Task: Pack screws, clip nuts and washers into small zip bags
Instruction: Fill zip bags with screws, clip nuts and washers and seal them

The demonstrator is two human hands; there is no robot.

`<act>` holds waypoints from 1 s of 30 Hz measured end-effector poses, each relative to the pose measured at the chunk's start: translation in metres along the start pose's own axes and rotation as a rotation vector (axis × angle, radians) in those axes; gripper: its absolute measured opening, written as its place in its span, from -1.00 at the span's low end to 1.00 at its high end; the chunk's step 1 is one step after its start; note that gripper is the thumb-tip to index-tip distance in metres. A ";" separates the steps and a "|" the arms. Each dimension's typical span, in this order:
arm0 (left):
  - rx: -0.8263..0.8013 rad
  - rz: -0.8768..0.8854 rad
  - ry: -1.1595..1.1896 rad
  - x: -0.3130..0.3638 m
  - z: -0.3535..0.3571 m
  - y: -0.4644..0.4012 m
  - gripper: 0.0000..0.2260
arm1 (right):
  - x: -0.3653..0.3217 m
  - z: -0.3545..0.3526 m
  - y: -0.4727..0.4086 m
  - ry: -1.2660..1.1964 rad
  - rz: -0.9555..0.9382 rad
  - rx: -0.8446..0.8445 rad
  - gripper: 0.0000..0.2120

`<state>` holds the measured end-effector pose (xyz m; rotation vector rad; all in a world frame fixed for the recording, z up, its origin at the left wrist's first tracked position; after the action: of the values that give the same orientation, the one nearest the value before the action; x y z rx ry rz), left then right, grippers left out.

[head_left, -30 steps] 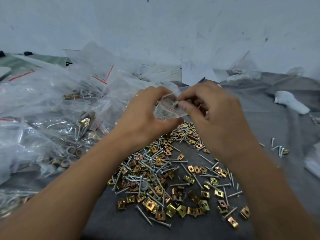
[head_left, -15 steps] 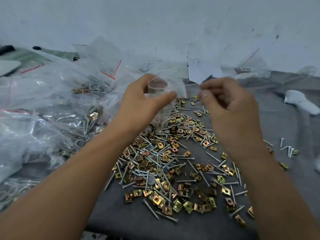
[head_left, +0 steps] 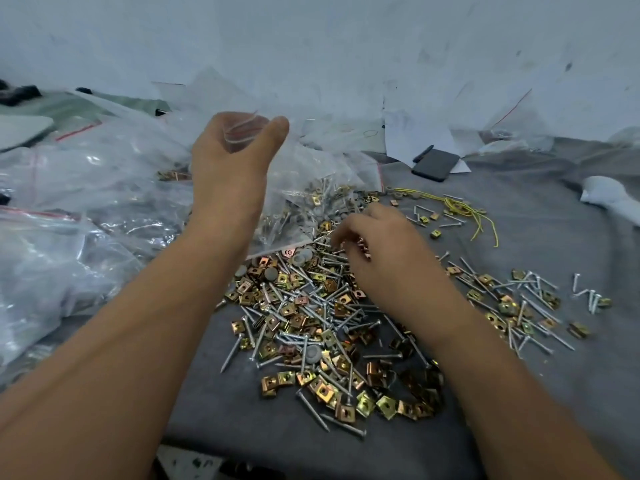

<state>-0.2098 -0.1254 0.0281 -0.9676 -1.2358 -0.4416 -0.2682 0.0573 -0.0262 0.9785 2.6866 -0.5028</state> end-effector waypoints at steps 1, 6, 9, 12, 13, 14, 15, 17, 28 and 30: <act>0.006 -0.001 0.000 -0.001 0.000 -0.001 -0.74 | -0.005 0.000 0.000 -0.035 -0.029 0.038 -0.85; -0.013 -0.026 -0.052 -0.010 0.000 -0.005 -0.73 | -0.030 0.010 -0.011 0.163 -0.017 -0.061 -0.68; -0.039 -0.027 -0.089 -0.015 0.001 -0.006 -0.67 | -0.037 0.012 -0.014 0.318 -0.023 -0.048 -0.57; -0.078 -0.012 -0.117 -0.017 0.000 -0.005 -0.64 | -0.039 0.016 -0.015 0.367 0.011 -0.045 -0.54; -0.091 -0.014 -0.126 -0.019 0.000 -0.005 -0.64 | -0.039 0.018 -0.014 0.370 0.030 -0.032 -0.53; -0.096 -0.016 -0.137 -0.019 0.000 -0.006 -0.65 | -0.038 0.020 -0.014 0.364 0.052 -0.009 -0.52; -0.090 -0.013 -0.144 -0.020 -0.001 -0.007 -0.67 | -0.037 0.021 -0.014 0.355 0.077 0.013 -0.50; -0.056 -0.001 -0.133 -0.021 -0.003 -0.009 -0.72 | -0.035 0.022 -0.014 0.310 0.123 0.025 -0.49; -0.013 -0.010 -0.096 -0.025 -0.006 -0.013 -0.76 | -0.023 0.027 -0.020 0.026 0.151 -0.059 -0.66; -0.015 -0.006 -0.102 -0.025 -0.006 -0.013 -0.76 | -0.023 0.026 -0.020 -0.026 0.129 -0.048 -0.70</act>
<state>-0.2236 -0.1422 0.0095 -1.0097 -1.3294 -0.4113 -0.2617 0.0194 -0.0380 1.1152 2.5790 -0.4207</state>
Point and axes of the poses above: each hand's wrist, its own y-axis away from the middle knuckle, its own z-axis out of the palm, x = y × z, the point moved 1 cm from there along -y, towards the middle knuckle, and after that the axes turned 13 degrees about -x, right-handed, at the moved point
